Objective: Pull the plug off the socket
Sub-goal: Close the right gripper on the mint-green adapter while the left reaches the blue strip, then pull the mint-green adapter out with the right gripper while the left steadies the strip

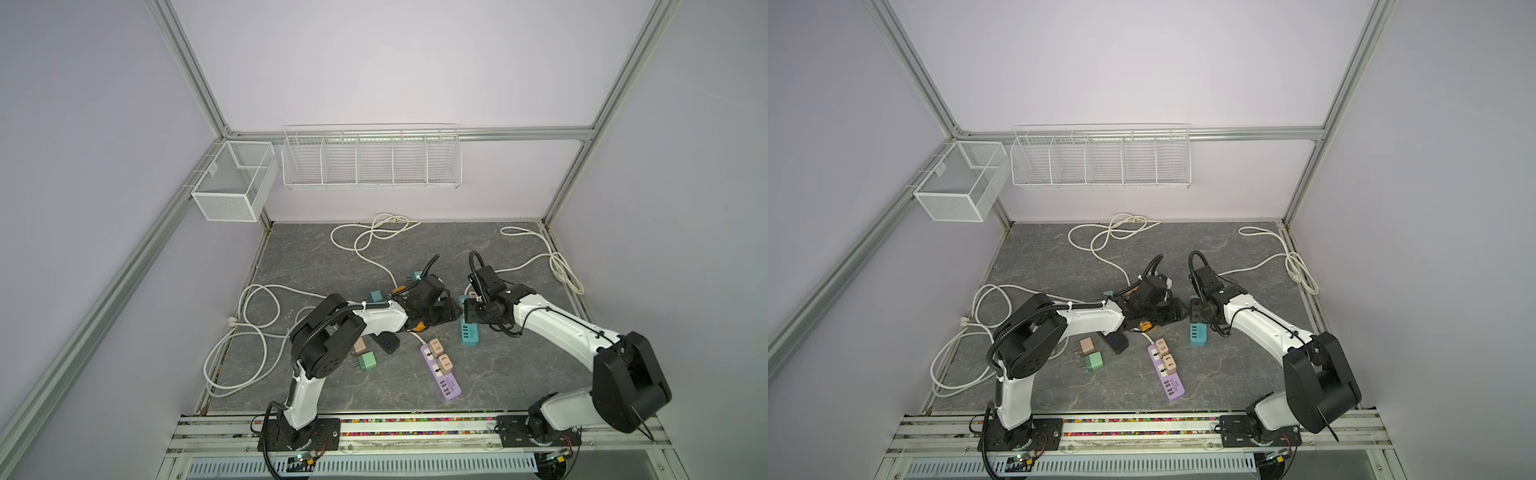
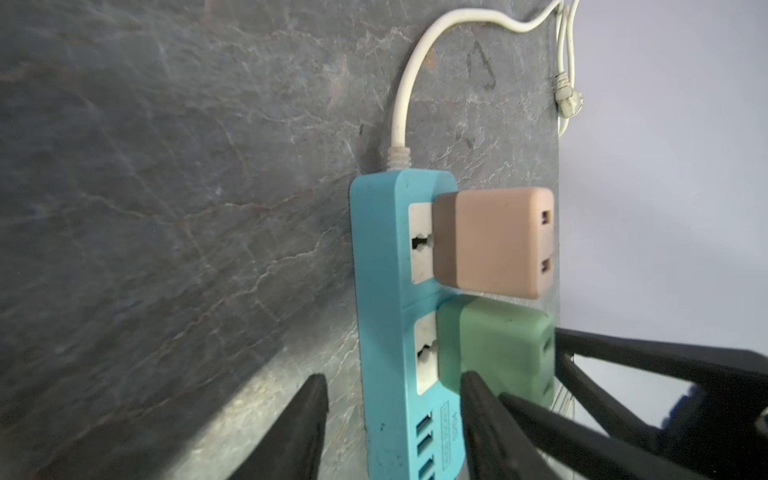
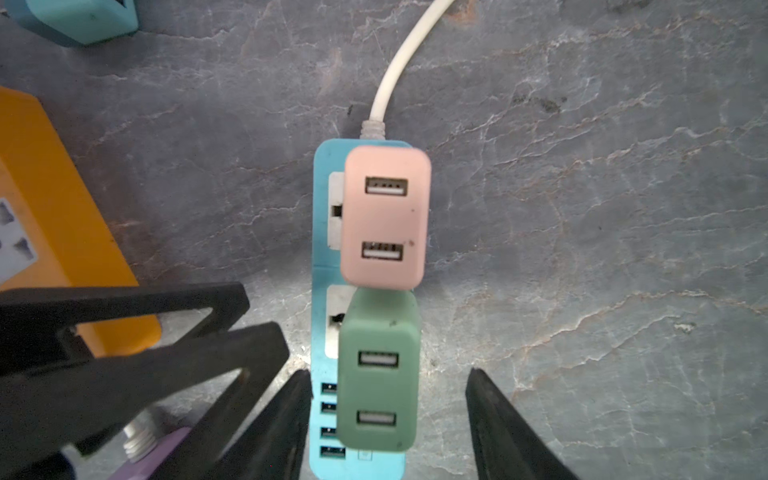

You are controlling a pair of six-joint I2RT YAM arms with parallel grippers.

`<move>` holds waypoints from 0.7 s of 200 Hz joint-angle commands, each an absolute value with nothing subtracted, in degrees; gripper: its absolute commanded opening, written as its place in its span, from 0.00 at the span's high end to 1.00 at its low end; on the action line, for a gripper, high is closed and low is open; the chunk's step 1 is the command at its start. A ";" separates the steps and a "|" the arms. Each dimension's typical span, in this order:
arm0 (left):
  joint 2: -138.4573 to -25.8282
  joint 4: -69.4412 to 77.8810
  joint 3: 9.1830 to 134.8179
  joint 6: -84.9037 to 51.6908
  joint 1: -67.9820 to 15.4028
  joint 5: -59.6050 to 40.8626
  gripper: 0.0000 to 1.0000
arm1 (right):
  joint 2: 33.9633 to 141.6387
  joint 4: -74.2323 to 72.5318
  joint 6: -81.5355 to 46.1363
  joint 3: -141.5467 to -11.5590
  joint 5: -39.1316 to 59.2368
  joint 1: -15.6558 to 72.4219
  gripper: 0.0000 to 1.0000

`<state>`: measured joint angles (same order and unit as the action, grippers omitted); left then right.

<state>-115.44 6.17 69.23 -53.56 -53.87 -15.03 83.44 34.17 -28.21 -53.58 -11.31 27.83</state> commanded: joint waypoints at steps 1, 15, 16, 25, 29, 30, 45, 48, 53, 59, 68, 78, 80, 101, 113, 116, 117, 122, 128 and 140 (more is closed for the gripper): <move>-117.22 7.79 71.91 -53.66 -54.33 -16.02 0.50 | 84.12 32.08 -27.45 -54.16 -8.85 27.07 0.39; -118.16 8.26 72.37 -53.78 -54.32 -16.66 0.52 | 84.54 31.91 -27.49 -54.31 -8.85 26.75 0.40; -118.23 8.31 72.39 -53.78 -54.32 -16.73 0.52 | 84.54 31.86 -27.50 -54.36 -8.87 26.78 0.40; -118.69 8.69 72.52 -53.85 -54.46 -16.96 0.53 | 84.88 31.66 -27.40 -54.32 -8.71 26.65 0.41; -118.86 8.78 72.58 -53.88 -54.48 -16.92 0.53 | 84.97 31.51 -27.35 -54.27 -8.49 26.62 0.41; -118.89 8.78 72.63 -53.92 -54.49 -16.94 0.54 | 85.02 31.49 -27.34 -54.25 -8.42 26.63 0.41; -119.66 8.72 73.17 -53.79 -54.67 -17.04 0.55 | 85.69 31.20 -27.20 -54.32 -7.82 26.54 0.43; -119.80 8.63 73.25 -53.79 -54.73 -17.18 0.56 | 85.82 31.20 -27.24 -54.34 -7.87 26.47 0.43; -120.15 8.47 73.41 -53.83 -54.80 -17.19 0.56 | 86.11 31.14 -27.20 -54.42 -7.74 26.52 0.44; -120.40 8.37 73.56 -53.87 -54.83 -17.21 0.57 | 86.48 31.11 -27.16 -54.56 -7.73 26.53 0.45; -120.67 8.33 73.57 -54.03 -54.79 -17.23 0.57 | 86.87 30.91 -27.06 -54.65 -7.64 26.52 0.46; -120.85 8.43 73.47 -53.90 -54.89 -17.02 0.58 | 87.29 30.91 -26.99 -54.74 -7.76 26.53 0.47; -120.85 8.43 73.47 -53.88 -54.90 -16.98 0.58 | 87.39 30.89 -26.98 -54.69 -7.70 26.47 0.48; -121.14 7.67 73.31 -53.49 -54.95 -16.60 0.61 | 88.10 30.80 -26.76 -54.83 -7.73 26.46 0.50; -121.30 7.24 72.99 -53.38 -54.93 -16.29 0.62 | 88.37 30.79 -26.63 -54.79 -7.84 26.53 0.51; -121.29 7.28 72.83 -53.40 -54.98 -16.20 0.62 | 88.38 30.84 -26.63 -54.69 -7.90 26.46 0.51; -121.29 7.29 72.85 -53.42 -54.95 -16.23 0.62 | 88.35 30.85 -26.63 -54.64 -7.91 26.46 0.51; -121.45 7.29 72.64 -53.44 -55.02 -16.15 0.63 | 88.42 30.72 -26.63 -54.66 -7.90 26.42 0.52; -121.45 7.25 72.44 -53.44 -55.02 -15.96 0.63 | 88.54 30.59 -26.55 -54.52 -7.83 26.45 0.52; -121.56 7.08 72.02 -53.44 -55.12 -15.73 0.64 | 88.76 30.50 -26.46 -54.40 -7.90 26.46 0.53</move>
<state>-120.03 7.38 72.16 -53.47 -54.52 -16.43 87.92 31.33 -27.31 -53.69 -8.47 26.70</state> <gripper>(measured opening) 0.367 0.479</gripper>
